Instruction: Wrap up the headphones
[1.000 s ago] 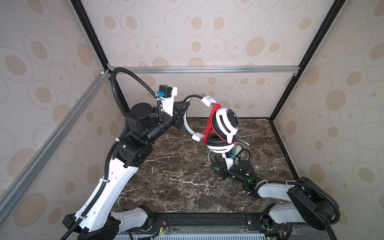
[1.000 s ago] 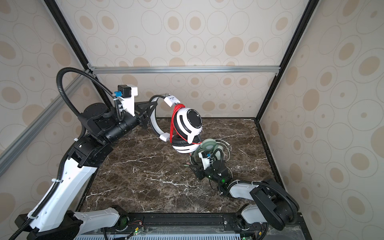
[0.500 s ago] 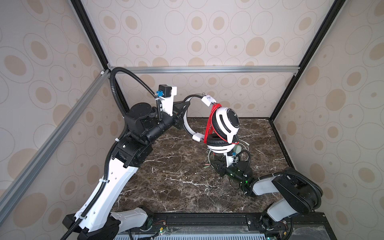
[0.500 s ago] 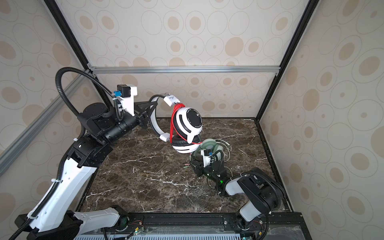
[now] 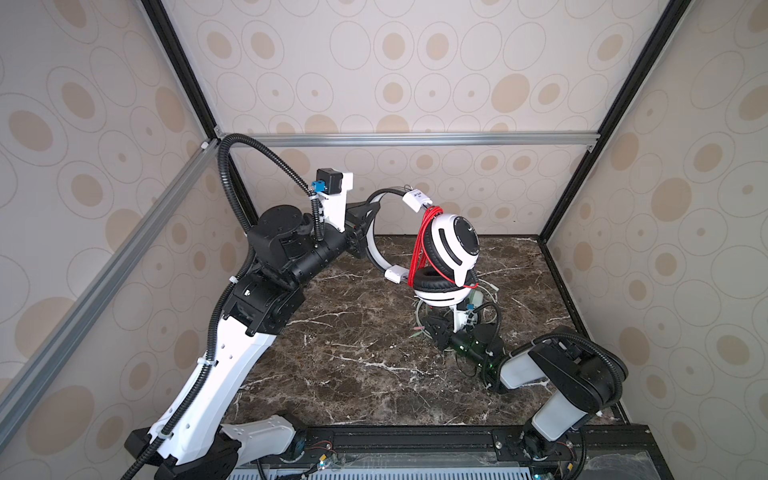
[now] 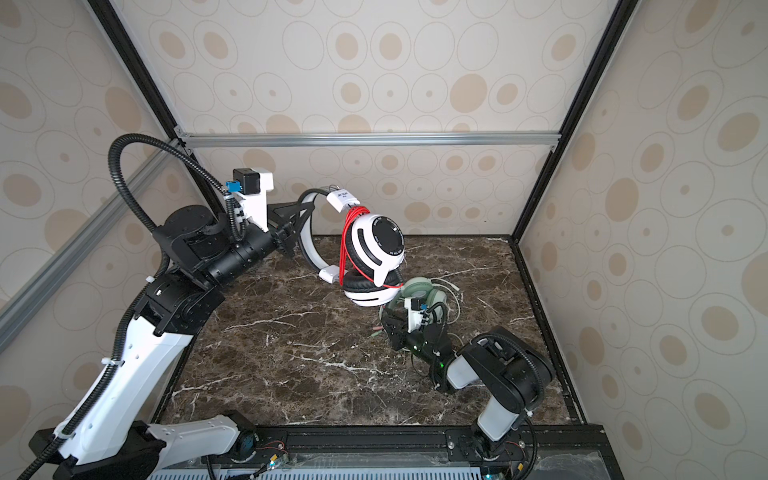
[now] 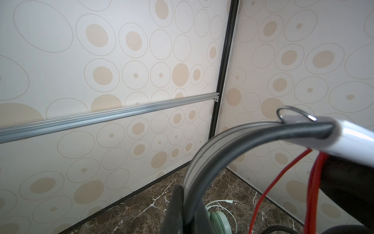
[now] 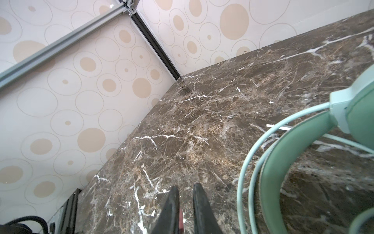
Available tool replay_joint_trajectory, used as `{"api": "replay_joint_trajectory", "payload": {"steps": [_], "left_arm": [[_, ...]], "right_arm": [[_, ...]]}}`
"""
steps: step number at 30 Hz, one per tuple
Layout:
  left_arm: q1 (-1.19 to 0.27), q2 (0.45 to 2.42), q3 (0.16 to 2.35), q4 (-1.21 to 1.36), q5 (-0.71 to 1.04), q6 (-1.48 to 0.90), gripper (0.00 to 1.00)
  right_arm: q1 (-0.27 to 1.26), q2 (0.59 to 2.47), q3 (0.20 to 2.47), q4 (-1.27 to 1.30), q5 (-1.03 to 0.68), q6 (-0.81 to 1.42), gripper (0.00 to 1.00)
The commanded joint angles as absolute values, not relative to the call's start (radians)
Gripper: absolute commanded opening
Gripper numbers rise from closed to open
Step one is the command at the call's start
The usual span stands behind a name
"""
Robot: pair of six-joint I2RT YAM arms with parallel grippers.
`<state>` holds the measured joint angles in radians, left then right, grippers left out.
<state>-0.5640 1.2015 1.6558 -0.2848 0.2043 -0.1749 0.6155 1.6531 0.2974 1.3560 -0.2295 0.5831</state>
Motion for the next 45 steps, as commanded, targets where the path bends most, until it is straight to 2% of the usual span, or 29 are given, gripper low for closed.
{"api": "replay_joint_trajectory", "payload": {"steps": [1,5,17,26,33,45], "left_arm": [[-0.572,1.175,1.707,-0.191,0.203,-0.244,0.00],[-0.571,1.189,1.719,-0.177,0.100,-0.310,0.00],[-0.569,1.235,1.683,-0.053,-0.150,-0.421,0.00],[-0.545,1.300,1.716,-0.009,-0.246,-0.396,0.00],[-0.477,1.347,1.716,-0.010,-0.262,-0.404,0.00],[-0.398,1.426,1.640,-0.005,-0.363,-0.237,0.00]], "right_arm": [[0.613,1.645,0.291,1.392,-0.216,0.583,0.08],[0.614,1.601,0.303,1.265,-0.207,0.548,0.00],[0.729,1.367,0.327,0.800,-0.025,0.336,0.00],[0.834,1.314,0.362,0.645,0.058,0.262,0.00],[0.971,1.306,0.441,0.480,0.195,0.205,0.00],[1.208,1.335,0.571,0.262,0.320,0.192,0.00]]}}
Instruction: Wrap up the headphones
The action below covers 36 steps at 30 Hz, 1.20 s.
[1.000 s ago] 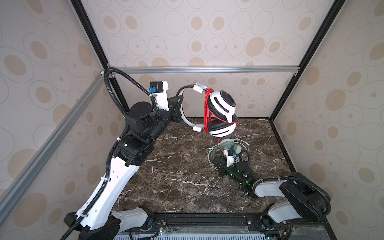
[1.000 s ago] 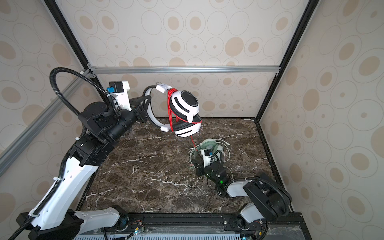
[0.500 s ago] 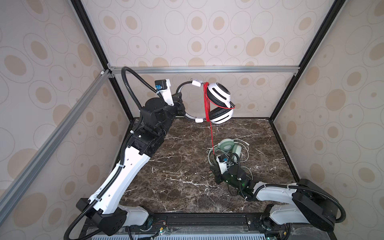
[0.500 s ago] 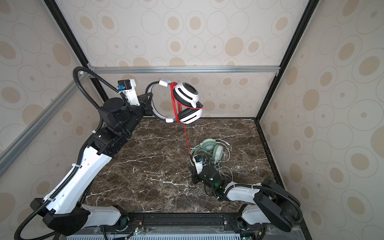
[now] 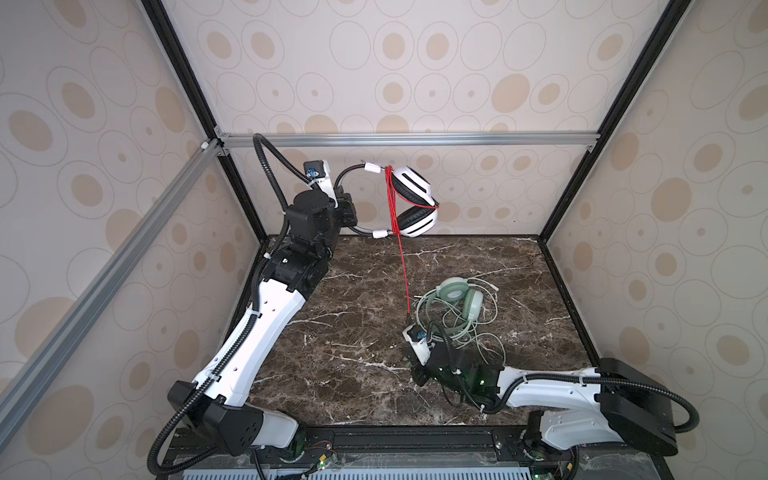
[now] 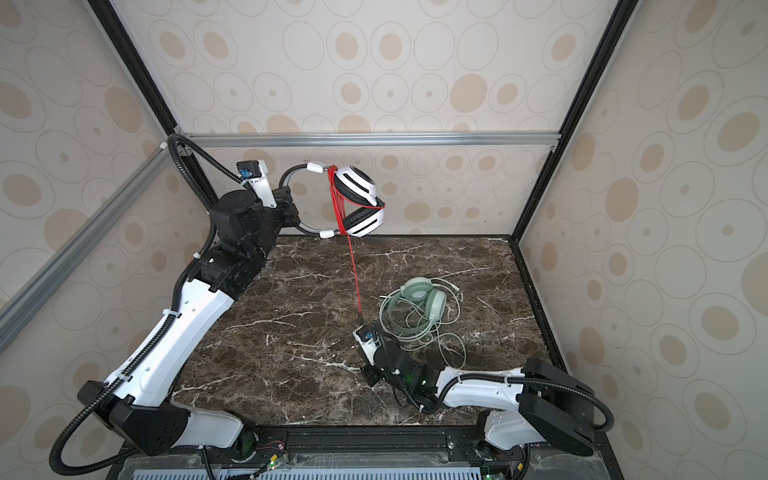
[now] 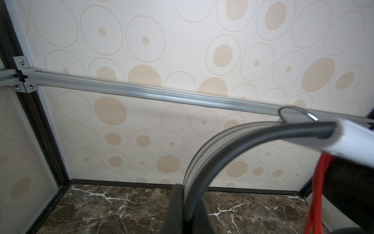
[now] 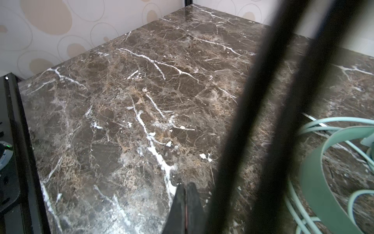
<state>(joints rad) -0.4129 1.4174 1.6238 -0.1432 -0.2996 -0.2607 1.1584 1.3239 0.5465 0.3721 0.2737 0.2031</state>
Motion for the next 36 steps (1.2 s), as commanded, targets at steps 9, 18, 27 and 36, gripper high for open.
{"api": "replay_joint_trajectory", "payload": {"steps": [9,18,27,36], "left_arm": [[-0.384,1.484,1.573,0.038,-0.443,-0.119,0.00],[-0.383,1.487,1.439,0.098,-0.499,0.006,0.00],[-0.397,1.439,1.271,0.092,-0.458,0.106,0.00],[-0.455,1.328,1.141,-0.037,-0.285,0.190,0.00]], "right_arm": [[1.360,1.331,0.720,0.081,0.420,0.143,0.00],[1.377,1.258,0.878,-0.118,0.496,0.026,0.00],[1.301,1.183,1.068,-0.267,0.538,-0.230,0.00],[1.058,1.240,1.258,-0.421,0.414,-0.371,0.00]]}}
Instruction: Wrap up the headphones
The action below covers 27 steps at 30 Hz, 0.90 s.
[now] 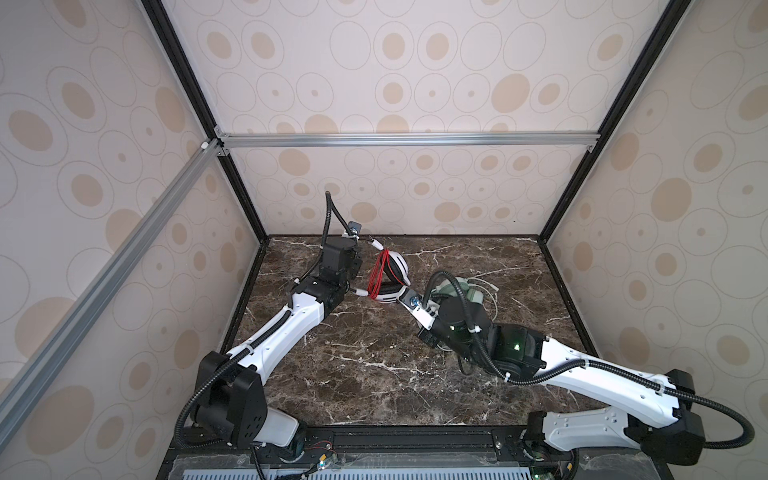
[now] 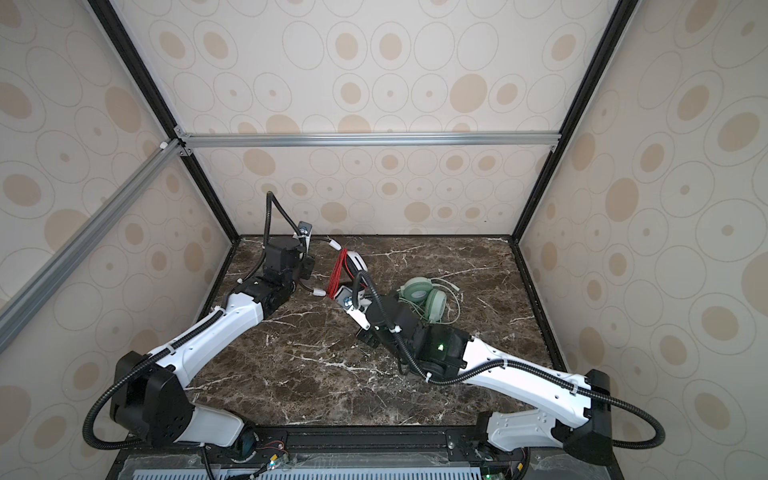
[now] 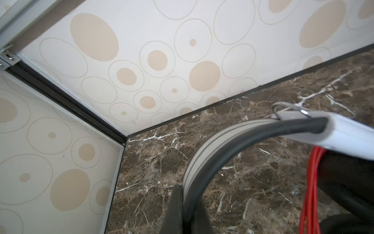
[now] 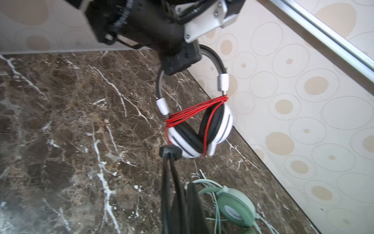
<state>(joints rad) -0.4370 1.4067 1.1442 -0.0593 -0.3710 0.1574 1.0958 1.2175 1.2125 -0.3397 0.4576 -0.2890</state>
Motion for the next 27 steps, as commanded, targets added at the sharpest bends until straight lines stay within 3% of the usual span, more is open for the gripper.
{"api": "replay_joint_trajectory", "payload": {"steps": [1,9,22,27], "left_arm": [[-0.462,1.309,1.128,-0.057,-0.260,0.198,0.00],[-0.505,1.205,1.052,-0.193,-0.074,0.204,0.00],[-0.583,1.174,1.026,-0.243,-0.024,0.213,0.00],[-0.594,1.129,0.998,-0.234,0.021,0.212,0.00]], "right_arm": [[1.035,1.249,1.272,-0.431,0.408,-0.382,0.00],[0.900,1.282,1.373,-0.482,0.338,-0.437,0.00],[0.810,1.335,1.491,-0.473,0.311,-0.439,0.00],[0.706,1.335,1.452,-0.469,0.206,-0.348,0.00]]}}
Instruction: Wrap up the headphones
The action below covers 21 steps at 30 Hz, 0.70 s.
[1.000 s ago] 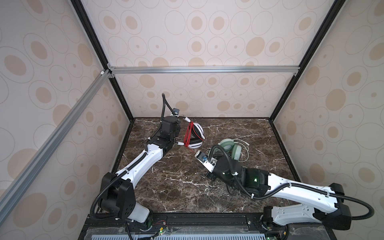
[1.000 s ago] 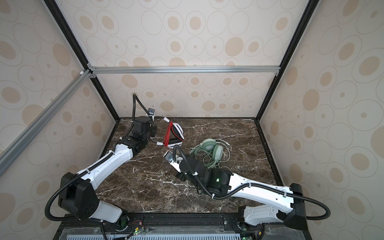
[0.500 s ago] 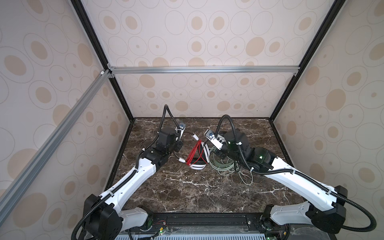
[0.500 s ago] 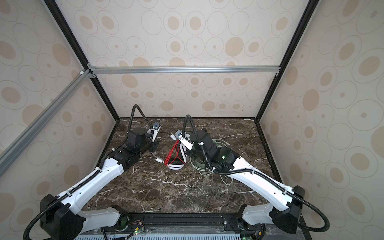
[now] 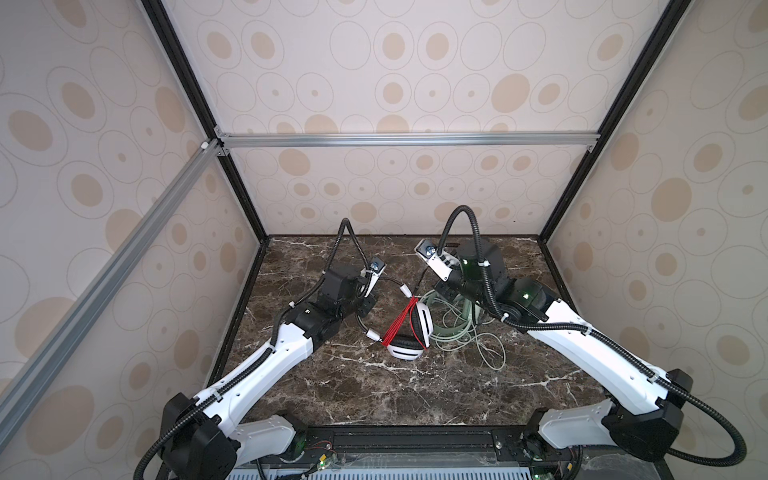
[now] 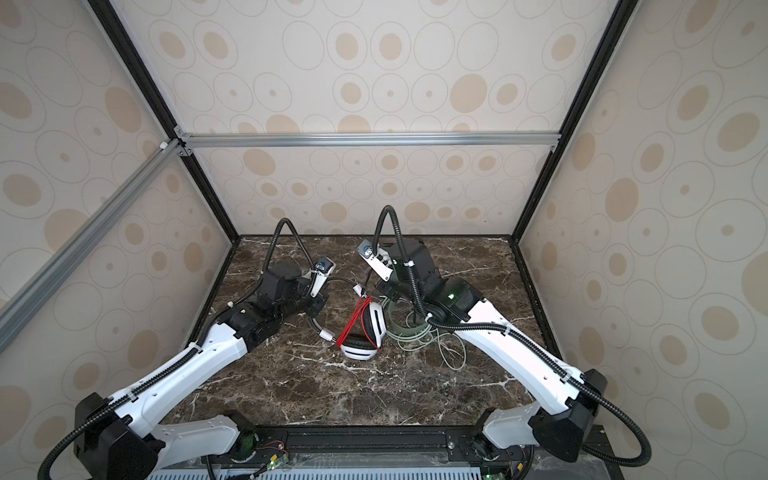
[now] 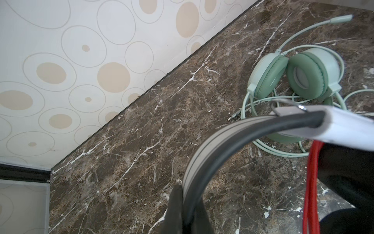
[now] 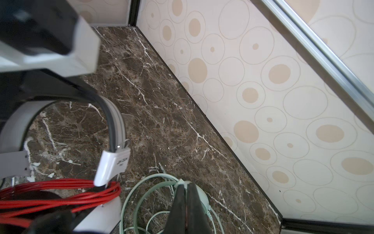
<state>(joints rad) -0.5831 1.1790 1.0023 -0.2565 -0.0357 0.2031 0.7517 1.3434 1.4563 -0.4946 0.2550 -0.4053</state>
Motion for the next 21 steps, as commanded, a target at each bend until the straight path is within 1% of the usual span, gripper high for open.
{"api": "replay_joint_trajectory", "payload": {"steps": [1,7,16,21], "left_arm": [[-0.595,1.118,0.993,-0.229,0.032,0.208,0.00],[-0.598,1.089,0.996,-0.232,0.108,0.194,0.00],[-0.598,1.071,1.019,-0.226,0.161,0.180,0.00],[-0.598,1.057,1.033,-0.211,0.186,0.158,0.00]], "right_arm": [[0.694,1.334,1.434,-0.457,0.198,-0.341,0.00],[0.634,1.342,1.363,-0.423,0.125,-0.266,0.00],[0.557,1.335,1.283,-0.382,0.039,-0.186,0.00],[0.538,1.307,1.226,-0.350,0.021,-0.156,0.00]]}}
